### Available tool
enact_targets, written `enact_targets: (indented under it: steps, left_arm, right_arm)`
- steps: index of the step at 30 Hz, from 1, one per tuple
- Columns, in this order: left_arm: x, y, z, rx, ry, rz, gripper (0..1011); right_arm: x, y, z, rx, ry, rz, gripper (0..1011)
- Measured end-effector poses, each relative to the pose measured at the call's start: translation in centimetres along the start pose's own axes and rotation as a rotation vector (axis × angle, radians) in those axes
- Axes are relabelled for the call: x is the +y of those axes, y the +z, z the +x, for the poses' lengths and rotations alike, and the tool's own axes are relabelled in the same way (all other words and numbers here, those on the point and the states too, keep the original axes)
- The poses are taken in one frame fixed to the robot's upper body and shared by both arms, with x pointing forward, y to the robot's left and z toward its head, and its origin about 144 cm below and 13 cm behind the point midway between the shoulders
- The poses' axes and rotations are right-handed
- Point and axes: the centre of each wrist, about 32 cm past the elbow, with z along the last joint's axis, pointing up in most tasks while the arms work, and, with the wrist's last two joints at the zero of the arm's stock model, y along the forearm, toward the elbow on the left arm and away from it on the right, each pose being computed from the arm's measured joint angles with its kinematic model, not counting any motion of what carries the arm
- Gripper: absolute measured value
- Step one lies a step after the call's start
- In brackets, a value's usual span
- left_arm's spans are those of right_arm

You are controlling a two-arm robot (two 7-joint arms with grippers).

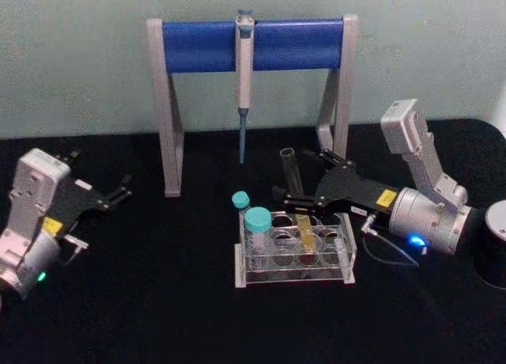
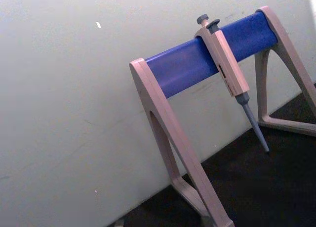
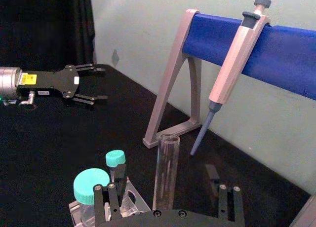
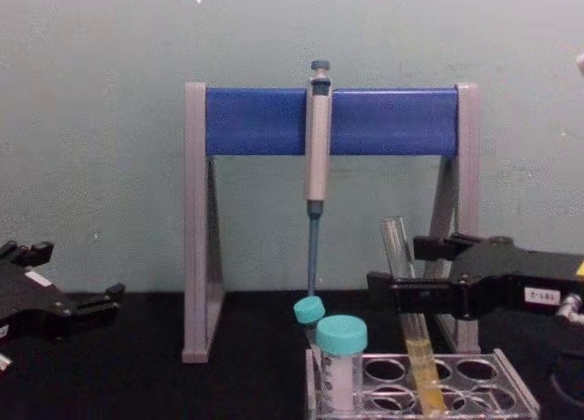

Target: Pick up the test tube from the test tube rack, shake it, then place it back into the test tube rack.

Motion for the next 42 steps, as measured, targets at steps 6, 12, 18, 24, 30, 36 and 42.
enact_targets:
  steps: [6, 12, 18, 24, 30, 36, 42]
  left_arm:
    - [0.00, 0.00, 0.00, 0.000, 0.000, 0.000, 1001]
    - [0.00, 0.00, 0.00, 0.000, 0.000, 0.000, 1002]
    - [0.00, 0.00, 0.00, 0.000, 0.000, 0.000, 1001]
    - [0.00, 0.00, 0.00, 0.000, 0.000, 0.000, 1001]
    - [0.00, 0.00, 0.00, 0.000, 0.000, 0.000, 1001]
    - [0.00, 0.00, 0.00, 0.000, 0.000, 0.000, 1001]
    - [0.00, 0.00, 0.00, 0.000, 0.000, 0.000, 1001]
  right_arm:
    - [-0.01, 0.00, 0.00, 0.000, 0.000, 0.000, 924]
    - [-0.02, -0.01, 0.00, 0.000, -0.001, 0.000, 748]
    - [-0.03, -0.02, 0.00, 0.001, -0.002, 0.000, 570]
    - [-0.03, -0.03, 0.00, 0.001, -0.002, 0.000, 363]
    - [-0.02, -0.03, -0.01, 0.001, -0.002, 0.000, 229]
    - [-0.02, -0.03, -0.01, 0.001, -0.002, 0.000, 227]
    - [-0.03, -0.03, 0.00, 0.001, -0.002, 0.000, 228]
